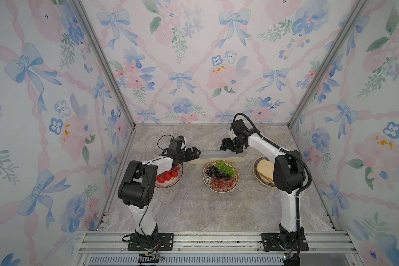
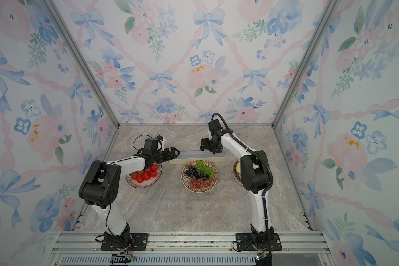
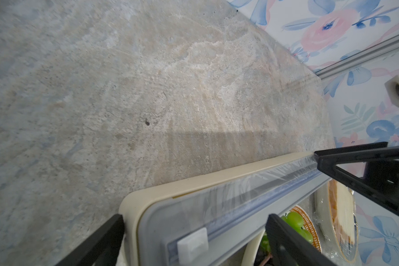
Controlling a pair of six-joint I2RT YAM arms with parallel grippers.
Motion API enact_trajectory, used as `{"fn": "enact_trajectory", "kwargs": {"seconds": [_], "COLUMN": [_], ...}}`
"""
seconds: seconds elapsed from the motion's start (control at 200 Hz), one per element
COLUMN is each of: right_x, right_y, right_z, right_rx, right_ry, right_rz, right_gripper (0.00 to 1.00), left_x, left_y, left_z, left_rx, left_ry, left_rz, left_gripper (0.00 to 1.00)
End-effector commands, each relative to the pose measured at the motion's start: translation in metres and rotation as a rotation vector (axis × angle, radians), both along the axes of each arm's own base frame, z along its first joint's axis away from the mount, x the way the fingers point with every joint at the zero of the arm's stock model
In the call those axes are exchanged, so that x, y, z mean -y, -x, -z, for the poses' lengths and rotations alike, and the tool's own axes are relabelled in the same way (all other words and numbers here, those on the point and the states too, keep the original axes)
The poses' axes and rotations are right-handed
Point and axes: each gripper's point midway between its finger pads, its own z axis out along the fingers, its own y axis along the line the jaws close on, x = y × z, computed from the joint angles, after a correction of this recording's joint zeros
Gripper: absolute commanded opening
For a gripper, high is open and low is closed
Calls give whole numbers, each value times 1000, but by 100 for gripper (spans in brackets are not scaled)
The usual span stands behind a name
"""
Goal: Wrap the plate with plastic wrap
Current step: Pull the plastic wrap from the plastic wrap cutting box.
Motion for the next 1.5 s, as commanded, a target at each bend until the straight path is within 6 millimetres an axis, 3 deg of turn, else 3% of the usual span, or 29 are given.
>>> {"fn": "enact_trajectory", "kwargs": {"seconds": [0.0, 0.13, 0.265, 0.38, 0.5, 0.695, 0.835, 1.01, 1.21, 1.495], "right_x": [-50, -86, -112, -96, -51, 38, 71, 78, 75, 72], "right_y": [19, 15, 10, 0, -6, -6, 0, 2, 0, -11], "right_z": [25, 9, -33, -77, -102, -75, -57, -42, -23, -4], "right_rx": [-99, -53, 57, 183, 299, 362, 397, 377, 234, 182], "right_ry": [-154, -273, -367, -414, -351, -19, 83, 96, -36, -42], "right_rz": [-52, -92, -154, -148, -158, -349, -595, -798, -848, -864], "right_gripper": [79, 78, 78, 78, 79, 80, 80, 79, 56, 55], "left_x": [21, 20, 18, 15, 11, 6, 6, 7, 7, 7], "left_y": [7, 6, 6, 5, 5, 6, 7, 9, 11, 14], "left_z": [6, 7, 5, 0, -10, -24, -33, -42, -47, -44], "left_rx": [-35, -31, -28, -14, 17, 79, 120, 152, 161, 154], "left_ry": [38, 31, 31, 32, 26, -5, -25, -32, -25, -27], "left_rz": [55, 49, 46, 42, 45, 74, 101, 123, 127, 129], "left_gripper": [98, 98, 98, 98, 98, 98, 98, 98, 98, 98]}}
